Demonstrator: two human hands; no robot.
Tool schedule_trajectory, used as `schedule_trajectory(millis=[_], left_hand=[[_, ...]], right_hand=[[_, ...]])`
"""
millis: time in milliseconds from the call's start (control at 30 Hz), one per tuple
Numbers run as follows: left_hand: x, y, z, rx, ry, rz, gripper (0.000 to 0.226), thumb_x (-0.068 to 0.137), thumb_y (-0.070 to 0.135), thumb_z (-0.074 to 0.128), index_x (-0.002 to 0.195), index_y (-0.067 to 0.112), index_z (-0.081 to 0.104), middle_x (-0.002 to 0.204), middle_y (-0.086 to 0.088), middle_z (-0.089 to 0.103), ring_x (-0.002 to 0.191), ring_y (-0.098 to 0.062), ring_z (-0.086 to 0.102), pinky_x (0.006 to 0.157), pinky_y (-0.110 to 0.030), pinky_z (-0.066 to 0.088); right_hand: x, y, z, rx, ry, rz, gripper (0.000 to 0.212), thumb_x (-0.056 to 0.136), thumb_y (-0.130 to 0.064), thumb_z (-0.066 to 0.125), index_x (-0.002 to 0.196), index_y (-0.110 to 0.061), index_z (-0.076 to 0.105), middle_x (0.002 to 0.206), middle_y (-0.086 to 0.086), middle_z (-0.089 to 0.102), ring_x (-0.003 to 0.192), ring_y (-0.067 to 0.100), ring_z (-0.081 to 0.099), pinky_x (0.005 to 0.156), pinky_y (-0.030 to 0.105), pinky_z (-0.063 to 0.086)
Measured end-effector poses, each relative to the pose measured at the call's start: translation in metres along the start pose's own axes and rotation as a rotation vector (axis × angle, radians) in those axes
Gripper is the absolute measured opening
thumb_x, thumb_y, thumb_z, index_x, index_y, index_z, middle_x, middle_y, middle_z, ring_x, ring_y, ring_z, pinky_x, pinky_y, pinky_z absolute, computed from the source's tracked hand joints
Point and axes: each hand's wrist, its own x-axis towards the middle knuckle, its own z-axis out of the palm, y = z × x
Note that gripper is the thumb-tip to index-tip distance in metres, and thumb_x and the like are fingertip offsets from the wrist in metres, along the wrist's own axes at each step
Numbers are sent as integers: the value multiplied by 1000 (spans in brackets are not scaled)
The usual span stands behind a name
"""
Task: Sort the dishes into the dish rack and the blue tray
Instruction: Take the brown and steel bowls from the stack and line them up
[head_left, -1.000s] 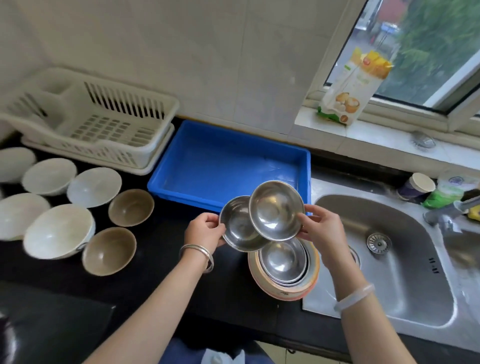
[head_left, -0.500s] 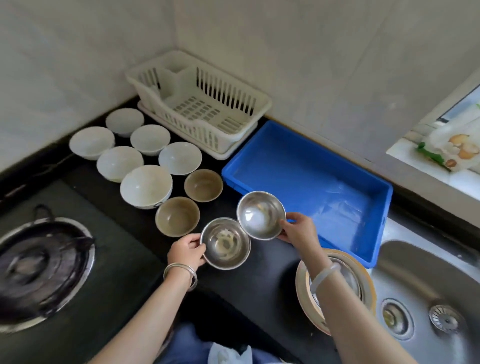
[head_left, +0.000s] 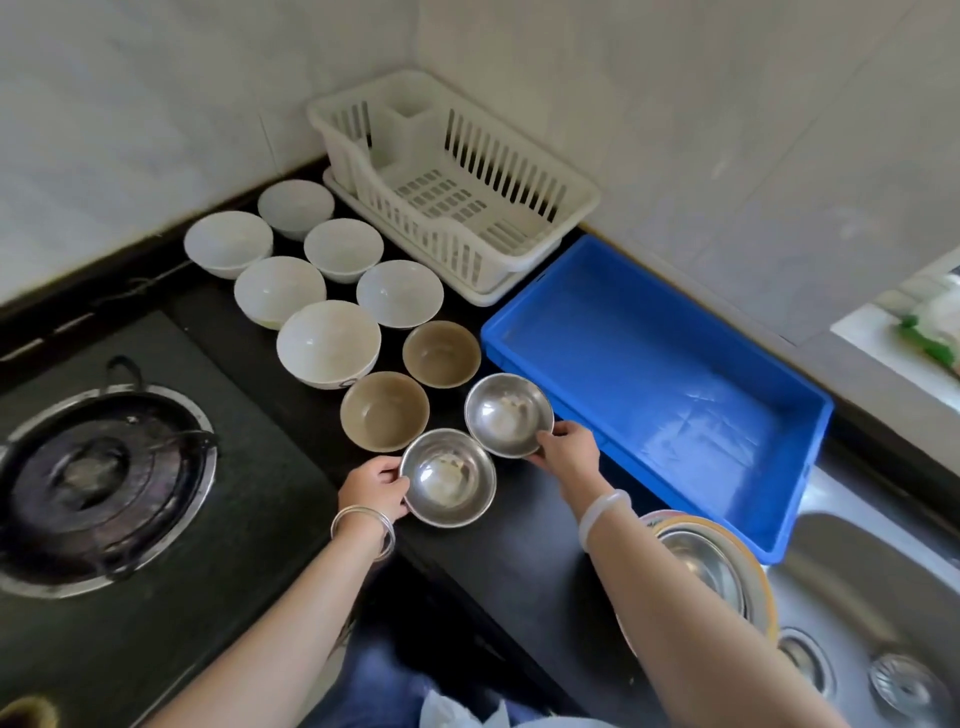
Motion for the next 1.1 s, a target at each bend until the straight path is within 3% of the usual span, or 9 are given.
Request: schedule_trajectory(millis=[100, 233, 433, 567, 667, 800, 1000, 1100], left_hand=[[2, 0, -1, 15, 5, -8, 29, 82, -2, 58, 110, 6, 63, 102, -9, 61, 83, -25, 60, 72, -33, 53], [5, -1, -3, 56, 15, -7, 29, 83, 0, 57, 109, 9, 63, 109, -11, 63, 84, -24, 60, 65, -30, 52], [6, -1, -6, 72, 47, 15, 23, 83, 3, 60, 103, 12, 65, 97, -5, 63, 73, -17, 62, 60, -27, 52], [5, -2, -7, 107, 62, 45, 22, 82, 4, 59, 100, 14, 65, 94, -3, 64, 67, -9, 60, 52, -21, 49], [3, 0, -7, 143, 58, 68, 23, 83, 4, 59, 101, 14, 66, 97, -4, 67, 73, -14, 62, 60, -27, 54], [0, 3, -9, 243, 53, 133, 24, 83, 5, 57, 103, 15, 66, 104, -5, 69, 93, -23, 65, 85, -41, 55], [-6, 9, -10, 406, 63, 228, 28, 88, 11, 53, 114, 15, 62, 116, -2, 67, 108, -21, 61, 88, -30, 48], [-10, 13, -9, 464, 69, 258, 31, 89, 12, 51, 118, 16, 61, 120, 0, 65, 111, -21, 60, 89, -30, 47]], right_hand=[[3, 0, 6, 24, -2, 19, 8, 88, -3, 58, 95, -8, 57, 89, 5, 58, 75, 16, 63, 47, 19, 54], [4, 0, 10, 42, 5, 29, 12, 90, -5, 58, 83, -14, 54, 89, 5, 57, 78, 17, 62, 46, 17, 54], [5, 2, 16, 37, 4, 57, 8, 91, -6, 57, 97, -10, 56, 100, 10, 59, 91, 25, 65, 43, 15, 52], [6, 5, 18, 56, 8, 56, 8, 91, -8, 57, 98, -11, 56, 102, 11, 61, 88, 22, 66, 44, 15, 52], [7, 6, 18, 87, 9, 53, 10, 93, -9, 56, 102, -11, 55, 105, 11, 61, 88, 21, 66, 49, 18, 54], [6, 9, 15, 92, -15, 61, 15, 94, -11, 53, 109, -11, 54, 109, 12, 63, 83, 18, 67, 58, 24, 55], [-1, 11, 9, 31, -83, 47, 31, 97, -22, 46, 126, -12, 52, 107, 10, 64, 79, 18, 69, 62, 25, 55], [-7, 11, 3, -32, -99, 24, 36, 97, -25, 46, 130, -11, 51, 110, 8, 64, 83, 19, 67, 66, 26, 55]])
